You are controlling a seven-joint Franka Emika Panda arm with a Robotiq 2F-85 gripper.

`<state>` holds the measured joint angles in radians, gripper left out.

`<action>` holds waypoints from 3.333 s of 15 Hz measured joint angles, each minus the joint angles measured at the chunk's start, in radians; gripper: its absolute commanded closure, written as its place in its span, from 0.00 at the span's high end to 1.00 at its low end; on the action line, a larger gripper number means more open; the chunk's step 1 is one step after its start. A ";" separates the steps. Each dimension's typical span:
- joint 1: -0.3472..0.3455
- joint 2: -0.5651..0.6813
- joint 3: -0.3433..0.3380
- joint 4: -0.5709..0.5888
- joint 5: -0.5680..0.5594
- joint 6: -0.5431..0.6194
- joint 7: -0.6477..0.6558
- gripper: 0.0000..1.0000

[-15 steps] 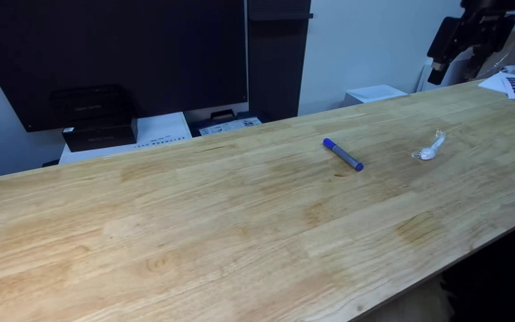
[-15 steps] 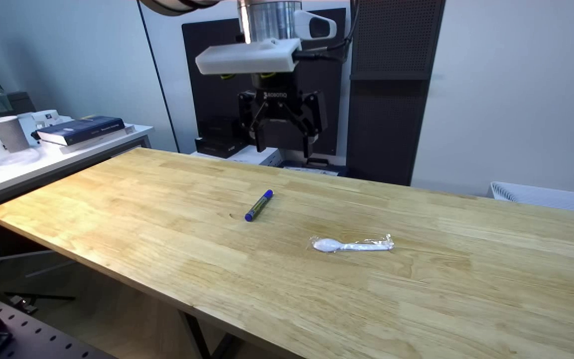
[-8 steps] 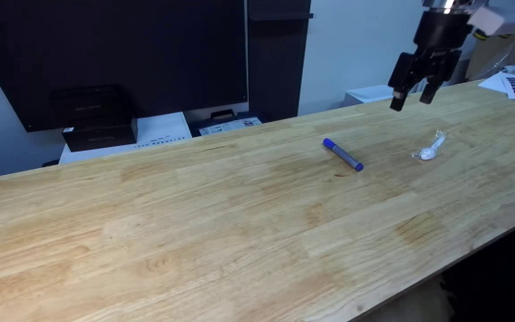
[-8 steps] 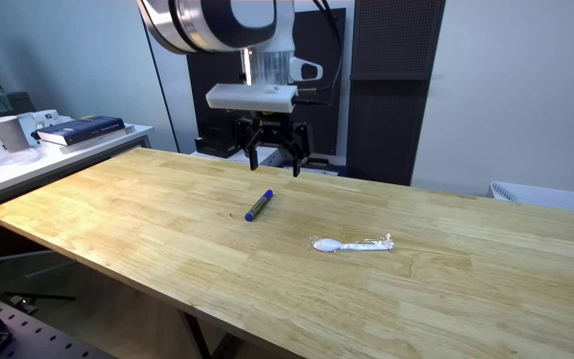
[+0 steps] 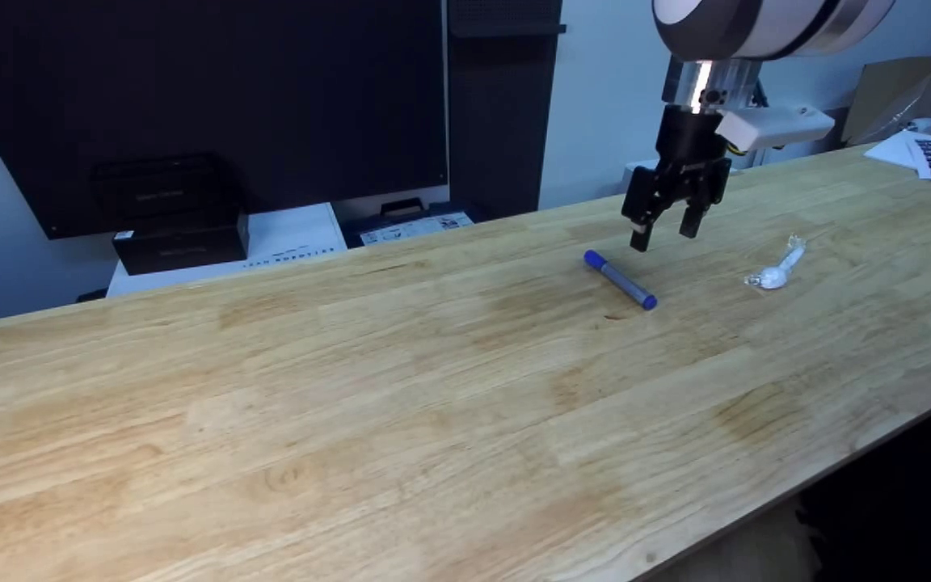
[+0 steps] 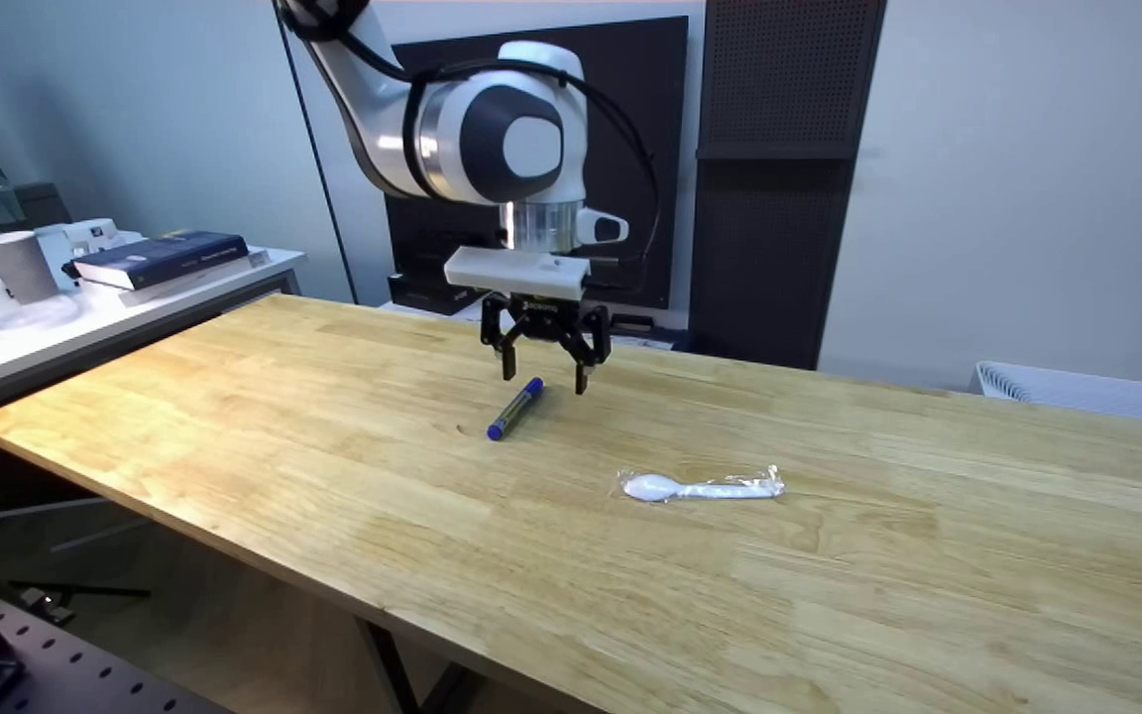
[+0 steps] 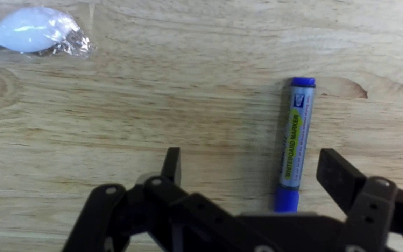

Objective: Put the marker near the disposable plastic spoon

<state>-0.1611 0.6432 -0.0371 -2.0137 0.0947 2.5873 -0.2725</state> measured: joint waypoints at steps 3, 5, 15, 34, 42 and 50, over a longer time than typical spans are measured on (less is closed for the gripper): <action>-0.001 0.007 -0.001 0.010 -0.004 0.000 0.002 1.00; 0.017 0.007 -0.027 0.005 -0.045 0.018 0.054 1.00; 0.318 0.066 -0.165 -0.006 -0.141 0.214 0.521 1.00; -0.082 -0.044 0.158 -0.110 0.081 0.107 0.101 1.00; -0.016 -0.035 0.038 -0.122 0.011 0.102 0.105 1.00; 0.041 0.043 0.004 -0.063 -0.071 0.101 0.110 0.75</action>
<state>-0.1204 0.6861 -0.0331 -2.0771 0.0237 2.6887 -0.1627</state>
